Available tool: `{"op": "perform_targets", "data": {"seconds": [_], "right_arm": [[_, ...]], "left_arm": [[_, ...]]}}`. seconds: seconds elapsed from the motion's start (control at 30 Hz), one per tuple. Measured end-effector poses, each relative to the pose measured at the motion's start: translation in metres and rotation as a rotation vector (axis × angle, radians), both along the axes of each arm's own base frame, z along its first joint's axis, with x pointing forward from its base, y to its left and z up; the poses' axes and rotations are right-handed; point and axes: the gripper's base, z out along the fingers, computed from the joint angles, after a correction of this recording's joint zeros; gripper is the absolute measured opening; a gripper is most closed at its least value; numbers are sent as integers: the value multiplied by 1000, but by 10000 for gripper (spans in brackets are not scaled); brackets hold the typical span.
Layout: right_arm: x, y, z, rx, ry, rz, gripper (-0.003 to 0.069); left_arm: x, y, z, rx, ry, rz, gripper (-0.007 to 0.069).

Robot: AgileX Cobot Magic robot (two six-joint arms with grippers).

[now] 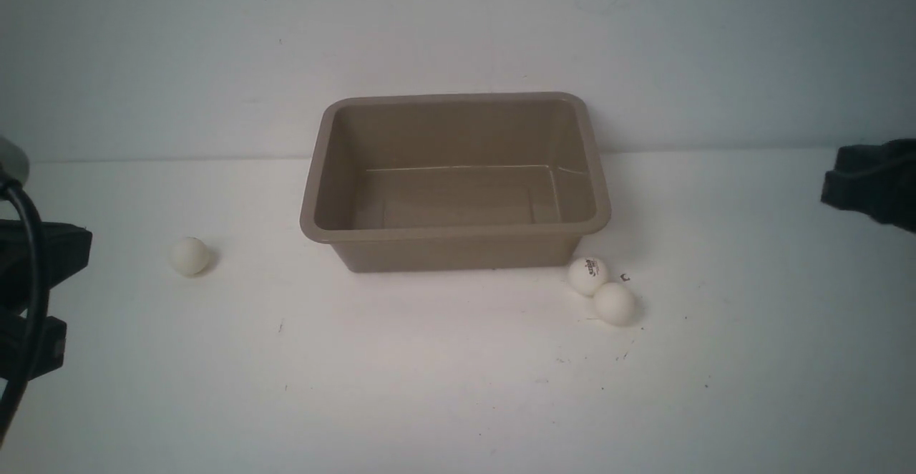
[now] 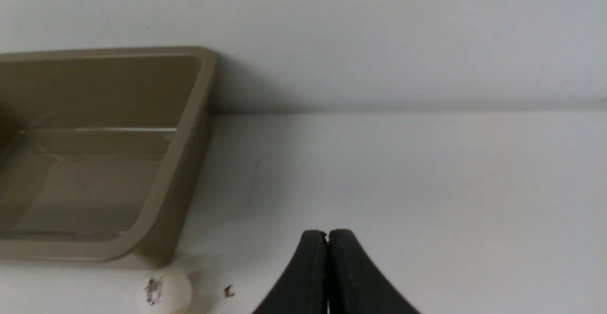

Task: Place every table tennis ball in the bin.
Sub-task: Use the right arm to clamp the table tennis ball closest to it

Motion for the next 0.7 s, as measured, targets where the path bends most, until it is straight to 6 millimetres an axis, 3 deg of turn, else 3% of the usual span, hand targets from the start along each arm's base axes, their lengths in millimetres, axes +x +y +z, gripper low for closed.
{"op": "perform_targets", "data": {"seconds": [0.1, 0.2, 0.37, 0.43, 0.5, 0.57, 0.63, 0.7], "right_arm": [[9, 3, -19, -56, 62, 59, -11], [17, 0, -27, -274, 44, 133, -11], [30, -17, -2, -607, -59, 75, -11], [34, -30, 10, -708, -74, -40, -11], [34, -45, 21, -741, -52, -226, -11], [24, -65, 25, -668, 55, -495, -11], [14, -71, 16, -536, 197, -611, -11], [8, -64, 4, -420, 328, -583, -11]], "left_arm": [[0, 1, -1, 12, 2, 2, -3], [-1, 0, -1, 13, 15, -3, -3], [-2, 0, -3, 13, 35, -14, -3], [-3, 0, -4, 14, 45, -16, -3], [-3, 0, -4, 17, 50, -17, -3], [-3, 0, -5, 24, 58, -19, -3], [-4, 0, -6, 27, 68, -24, -3], [-4, 0, -6, 29, 76, -28, -3]]}}
